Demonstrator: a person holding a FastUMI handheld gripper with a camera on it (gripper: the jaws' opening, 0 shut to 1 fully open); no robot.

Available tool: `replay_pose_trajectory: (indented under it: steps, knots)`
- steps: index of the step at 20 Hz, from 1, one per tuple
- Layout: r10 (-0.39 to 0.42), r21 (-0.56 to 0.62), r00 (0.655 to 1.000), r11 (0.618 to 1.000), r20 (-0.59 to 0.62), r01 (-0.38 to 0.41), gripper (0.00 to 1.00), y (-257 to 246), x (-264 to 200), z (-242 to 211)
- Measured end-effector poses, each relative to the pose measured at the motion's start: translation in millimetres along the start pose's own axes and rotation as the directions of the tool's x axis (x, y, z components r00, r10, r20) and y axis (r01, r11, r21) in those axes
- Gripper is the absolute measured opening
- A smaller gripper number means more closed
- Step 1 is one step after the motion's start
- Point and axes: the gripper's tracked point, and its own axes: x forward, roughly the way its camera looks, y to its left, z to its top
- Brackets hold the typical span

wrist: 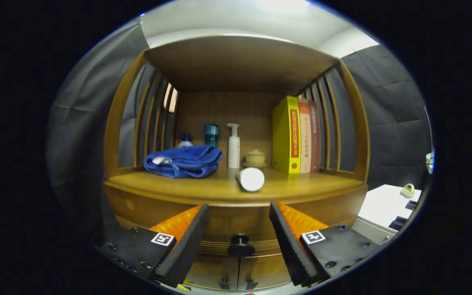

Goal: Pull open the drawer, take out the items inside it, and place them on the countertop above the cabinet.

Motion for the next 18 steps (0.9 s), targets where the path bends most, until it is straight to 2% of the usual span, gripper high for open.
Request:
replay_pose_trajectory:
  steps: [6, 9, 12, 18]
  knots:
    - [0.019, 0.024, 0.99, 0.999, 0.137, -0.022, 0.97, -7, -40, 106]
    - [0.048, 0.01, 0.989, 0.999, 0.143, -0.05, 0.97, -14, -60, 152]
    - [0.064, 0.074, 0.987, 0.994, 0.144, -0.075, 0.97, -24, -88, 182]
    - [0.015, 0.077, 0.985, 0.997, 0.173, -0.028, 0.97, -62, -108, 214]
